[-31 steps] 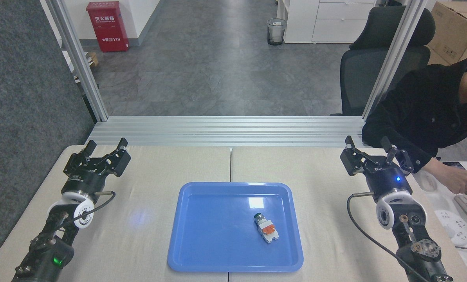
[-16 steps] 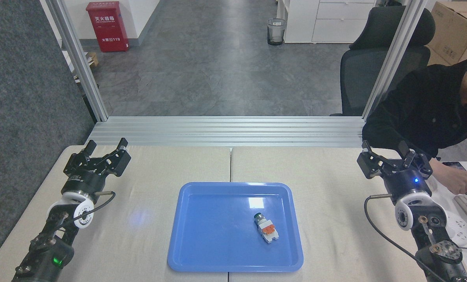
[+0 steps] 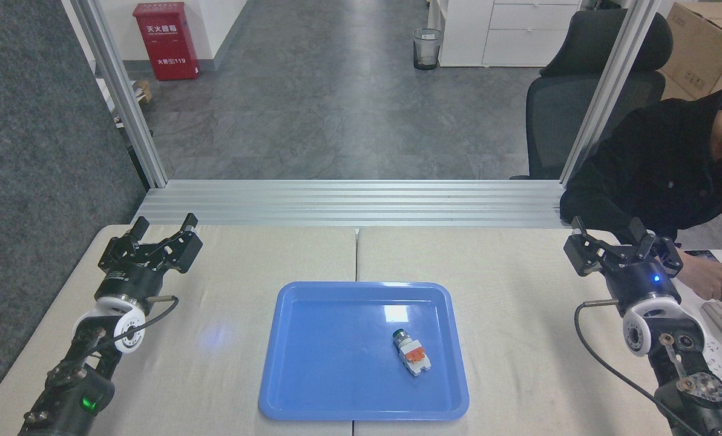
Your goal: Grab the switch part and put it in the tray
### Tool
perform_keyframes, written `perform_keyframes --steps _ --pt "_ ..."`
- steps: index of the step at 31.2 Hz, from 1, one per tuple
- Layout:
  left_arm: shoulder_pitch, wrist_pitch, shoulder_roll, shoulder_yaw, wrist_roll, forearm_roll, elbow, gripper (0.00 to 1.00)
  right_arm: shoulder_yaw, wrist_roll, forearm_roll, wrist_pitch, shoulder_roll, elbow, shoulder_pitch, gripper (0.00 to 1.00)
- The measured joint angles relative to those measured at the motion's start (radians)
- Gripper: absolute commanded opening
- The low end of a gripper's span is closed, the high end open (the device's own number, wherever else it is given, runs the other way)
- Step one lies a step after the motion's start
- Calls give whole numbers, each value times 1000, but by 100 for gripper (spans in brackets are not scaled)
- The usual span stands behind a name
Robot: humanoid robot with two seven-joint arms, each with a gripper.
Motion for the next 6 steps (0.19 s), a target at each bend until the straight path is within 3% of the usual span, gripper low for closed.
perform_keyframes --steps 6 --pt "0 0 0 0 0 0 0 100 -3 -1 0 0 -4 0 0 100"
